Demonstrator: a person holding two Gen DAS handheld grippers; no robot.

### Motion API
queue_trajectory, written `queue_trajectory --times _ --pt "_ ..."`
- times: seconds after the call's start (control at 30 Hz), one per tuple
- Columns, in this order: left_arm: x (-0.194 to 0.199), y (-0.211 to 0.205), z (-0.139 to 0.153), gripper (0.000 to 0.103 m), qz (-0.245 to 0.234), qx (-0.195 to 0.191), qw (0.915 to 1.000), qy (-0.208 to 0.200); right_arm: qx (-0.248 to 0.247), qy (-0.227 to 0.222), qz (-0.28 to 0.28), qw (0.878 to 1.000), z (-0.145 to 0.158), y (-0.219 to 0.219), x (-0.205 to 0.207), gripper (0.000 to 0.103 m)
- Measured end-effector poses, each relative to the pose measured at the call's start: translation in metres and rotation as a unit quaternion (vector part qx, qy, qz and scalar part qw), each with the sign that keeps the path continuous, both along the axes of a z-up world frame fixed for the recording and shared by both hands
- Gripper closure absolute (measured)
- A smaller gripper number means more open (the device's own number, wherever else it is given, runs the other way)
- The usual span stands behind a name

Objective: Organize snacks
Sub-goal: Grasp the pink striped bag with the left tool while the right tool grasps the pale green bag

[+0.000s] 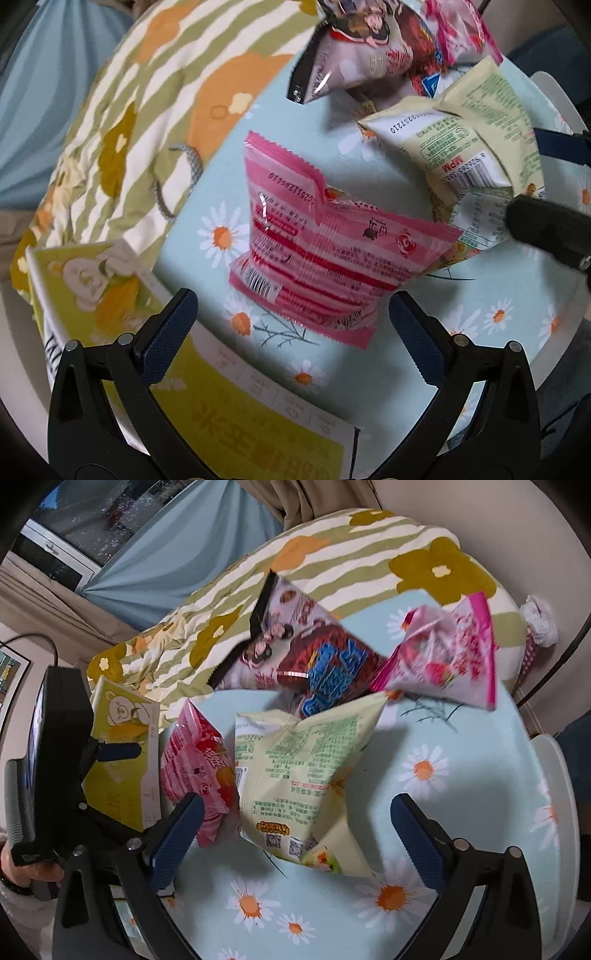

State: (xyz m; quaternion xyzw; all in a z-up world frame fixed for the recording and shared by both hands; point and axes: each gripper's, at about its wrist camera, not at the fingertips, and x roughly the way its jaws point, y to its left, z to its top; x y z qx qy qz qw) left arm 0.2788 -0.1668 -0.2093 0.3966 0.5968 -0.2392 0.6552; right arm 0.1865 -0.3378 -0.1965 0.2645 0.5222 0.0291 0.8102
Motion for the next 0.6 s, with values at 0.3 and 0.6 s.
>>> queue_trajectory --times 0.3,0.6 --pt "0.01 -0.008 -0.017 0.017 -0.018 0.004 0.9993 0.032 0.0 0.014 -0.02 1.0 -0.015 0.003 0.006 0.009" --pt "0.006 -0.014 -0.016 0.033 -0.035 -0.005 0.999 0.028 0.002 0.022 -0.017 1.0 -0.02 0.003 0.01 0.02"
